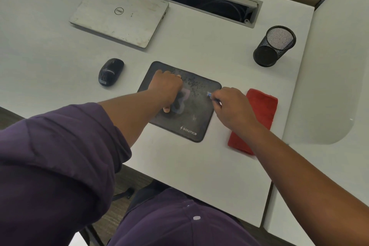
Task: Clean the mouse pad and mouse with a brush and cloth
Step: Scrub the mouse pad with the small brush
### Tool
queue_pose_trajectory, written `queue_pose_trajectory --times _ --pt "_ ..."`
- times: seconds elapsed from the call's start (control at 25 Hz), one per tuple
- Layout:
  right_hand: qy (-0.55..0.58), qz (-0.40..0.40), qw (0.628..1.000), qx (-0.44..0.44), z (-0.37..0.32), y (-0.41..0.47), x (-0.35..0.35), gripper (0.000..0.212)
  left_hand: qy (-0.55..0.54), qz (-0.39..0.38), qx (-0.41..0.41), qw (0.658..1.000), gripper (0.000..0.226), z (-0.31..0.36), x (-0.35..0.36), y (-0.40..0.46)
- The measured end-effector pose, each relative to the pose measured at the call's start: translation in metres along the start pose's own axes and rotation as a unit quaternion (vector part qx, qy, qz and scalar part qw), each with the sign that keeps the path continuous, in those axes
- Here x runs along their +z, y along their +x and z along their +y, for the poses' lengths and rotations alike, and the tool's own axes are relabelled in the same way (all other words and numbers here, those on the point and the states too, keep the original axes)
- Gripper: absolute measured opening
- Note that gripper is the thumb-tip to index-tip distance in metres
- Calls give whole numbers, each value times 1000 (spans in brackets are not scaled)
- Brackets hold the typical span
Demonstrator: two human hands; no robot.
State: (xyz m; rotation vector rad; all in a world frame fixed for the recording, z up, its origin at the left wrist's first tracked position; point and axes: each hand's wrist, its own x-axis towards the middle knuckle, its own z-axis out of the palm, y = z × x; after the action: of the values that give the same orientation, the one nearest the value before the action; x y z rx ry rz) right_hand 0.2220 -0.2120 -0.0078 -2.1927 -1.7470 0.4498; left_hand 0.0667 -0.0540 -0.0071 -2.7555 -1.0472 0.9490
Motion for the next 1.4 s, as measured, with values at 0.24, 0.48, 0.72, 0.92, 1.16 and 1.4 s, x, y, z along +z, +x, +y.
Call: queue_pose_trajectory --times 0.24,0.48,0.72,0.92,1.16,1.4 --pt "223 -30 974 37 -1 -2 1 13 -14 2 -2 1000 99 -1 1 2" --pt "175 46 981 68 15 32 0 27 -5 0 15 1000 94 -4 3 5" --pt "192 47 979 51 13 40 -3 29 -11 2 14 1000 90 -5 3 6" --pt "179 -29 980 76 9 44 -3 21 -9 -5 7 1000 88 -4 2 5" --pt "193 -59 976 79 7 35 -3 23 -5 5 12 1000 93 -5 3 5" --pt "148 -70 985 58 3 19 0 25 -3 -3 7 1000 86 -3 -1 2"
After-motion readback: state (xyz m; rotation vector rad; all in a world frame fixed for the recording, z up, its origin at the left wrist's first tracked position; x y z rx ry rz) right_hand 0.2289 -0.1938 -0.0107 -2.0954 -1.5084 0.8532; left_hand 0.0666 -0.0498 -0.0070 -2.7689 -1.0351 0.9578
